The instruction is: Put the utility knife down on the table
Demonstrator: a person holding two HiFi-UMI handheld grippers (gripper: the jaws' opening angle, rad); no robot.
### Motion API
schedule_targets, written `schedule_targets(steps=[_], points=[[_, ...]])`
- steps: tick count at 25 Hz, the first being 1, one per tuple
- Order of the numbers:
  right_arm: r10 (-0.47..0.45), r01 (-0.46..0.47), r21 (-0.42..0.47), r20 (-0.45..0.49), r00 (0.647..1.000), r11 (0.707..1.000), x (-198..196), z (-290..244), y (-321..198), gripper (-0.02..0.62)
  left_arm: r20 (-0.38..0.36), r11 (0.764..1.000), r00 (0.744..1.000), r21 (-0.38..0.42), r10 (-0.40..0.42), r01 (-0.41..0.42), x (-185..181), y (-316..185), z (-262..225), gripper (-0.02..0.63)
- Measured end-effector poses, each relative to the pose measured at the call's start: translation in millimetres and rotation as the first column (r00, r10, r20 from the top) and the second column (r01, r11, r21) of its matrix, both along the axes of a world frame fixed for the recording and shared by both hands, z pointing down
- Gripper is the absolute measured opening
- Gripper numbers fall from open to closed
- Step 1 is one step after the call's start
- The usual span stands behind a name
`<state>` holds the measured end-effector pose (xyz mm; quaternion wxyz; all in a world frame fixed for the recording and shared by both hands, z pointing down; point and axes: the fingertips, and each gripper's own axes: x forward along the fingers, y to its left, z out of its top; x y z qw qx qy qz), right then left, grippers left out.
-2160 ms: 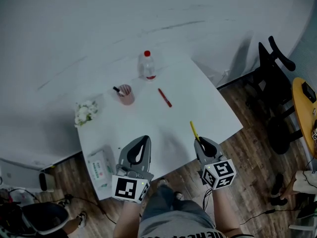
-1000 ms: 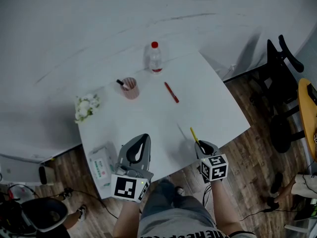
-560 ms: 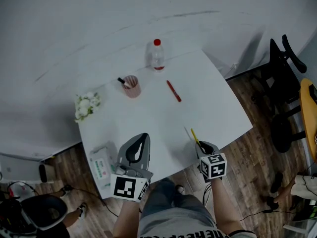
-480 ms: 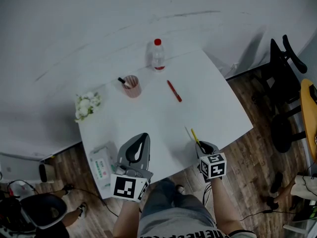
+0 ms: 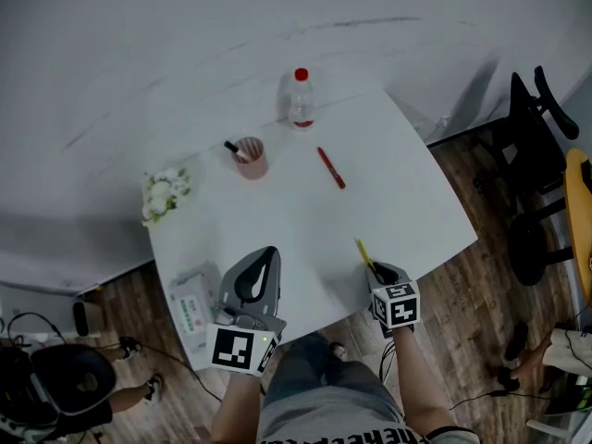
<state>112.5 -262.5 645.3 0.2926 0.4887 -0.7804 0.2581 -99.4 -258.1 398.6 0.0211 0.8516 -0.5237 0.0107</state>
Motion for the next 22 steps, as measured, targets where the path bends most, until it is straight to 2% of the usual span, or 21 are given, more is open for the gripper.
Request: schedule_targets(steps=[15, 22], points=[[-0.01, 0.009, -0.013, -0.058, 0.998, 1.0, 0.9, 2.1, -3.4, 0.057, 0.003, 1.0, 1.0, -0.009, 0.006, -0.006, -1.5, -1.2, 1.1, 0.017], [-0.003, 0.002, -0.013, -0.061, 0.998, 1.0, 2.4, 3.4, -5.8, 0.087, 0.005, 1.0, 1.0, -0.009, 0.01, -0.01, 0.2, -3.2, 2.1, 0.017]])
